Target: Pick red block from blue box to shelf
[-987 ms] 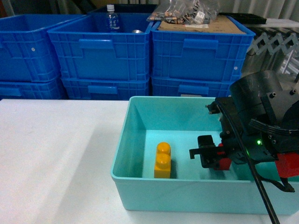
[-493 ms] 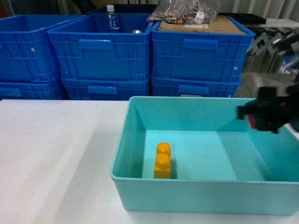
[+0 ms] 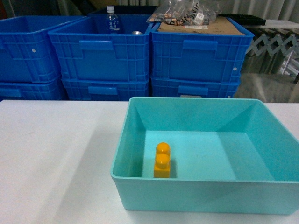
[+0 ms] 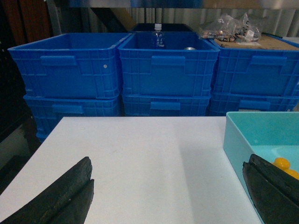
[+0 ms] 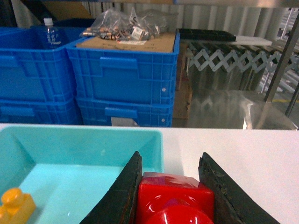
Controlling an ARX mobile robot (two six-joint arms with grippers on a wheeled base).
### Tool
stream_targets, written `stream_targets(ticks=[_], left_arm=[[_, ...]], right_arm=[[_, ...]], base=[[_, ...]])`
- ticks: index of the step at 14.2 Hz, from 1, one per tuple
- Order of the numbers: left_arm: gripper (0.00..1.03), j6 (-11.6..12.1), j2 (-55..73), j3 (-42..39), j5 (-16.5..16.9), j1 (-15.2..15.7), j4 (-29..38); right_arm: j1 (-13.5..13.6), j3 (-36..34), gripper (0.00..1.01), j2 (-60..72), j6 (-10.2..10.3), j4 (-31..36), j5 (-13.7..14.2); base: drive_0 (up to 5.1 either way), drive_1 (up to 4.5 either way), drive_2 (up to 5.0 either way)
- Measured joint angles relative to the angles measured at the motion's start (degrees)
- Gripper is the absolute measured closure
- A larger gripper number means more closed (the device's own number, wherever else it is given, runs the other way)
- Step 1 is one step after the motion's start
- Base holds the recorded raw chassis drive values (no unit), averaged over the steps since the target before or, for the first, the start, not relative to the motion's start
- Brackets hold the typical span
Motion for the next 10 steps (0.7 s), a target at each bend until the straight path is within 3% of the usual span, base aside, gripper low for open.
stream_targets(ticks=[3, 5, 10], left_arm=[[0.05, 0.0, 0.0, 0.02, -0.02, 0.0, 0.0], [0.05, 0.0, 0.0, 0.02, -0.02, 0.0, 0.0], [0.05, 0.0, 0.0, 0.02, -0.02, 0.0, -0.02]], right_arm=[[-2.1, -4.2, 0.72, -8.61, 0.02, -6.56, -1.88], [-6.36, -5.51, 0.72, -15.23, 0.0, -10.97, -6.03], [-6.8, -7.85, 0.72, -30.08, 0.0, -23.52, -6.36]], base=[[0.0, 0.0, 0.0], [0.0, 0.0, 0.0], [0.0, 0.0, 0.0]])
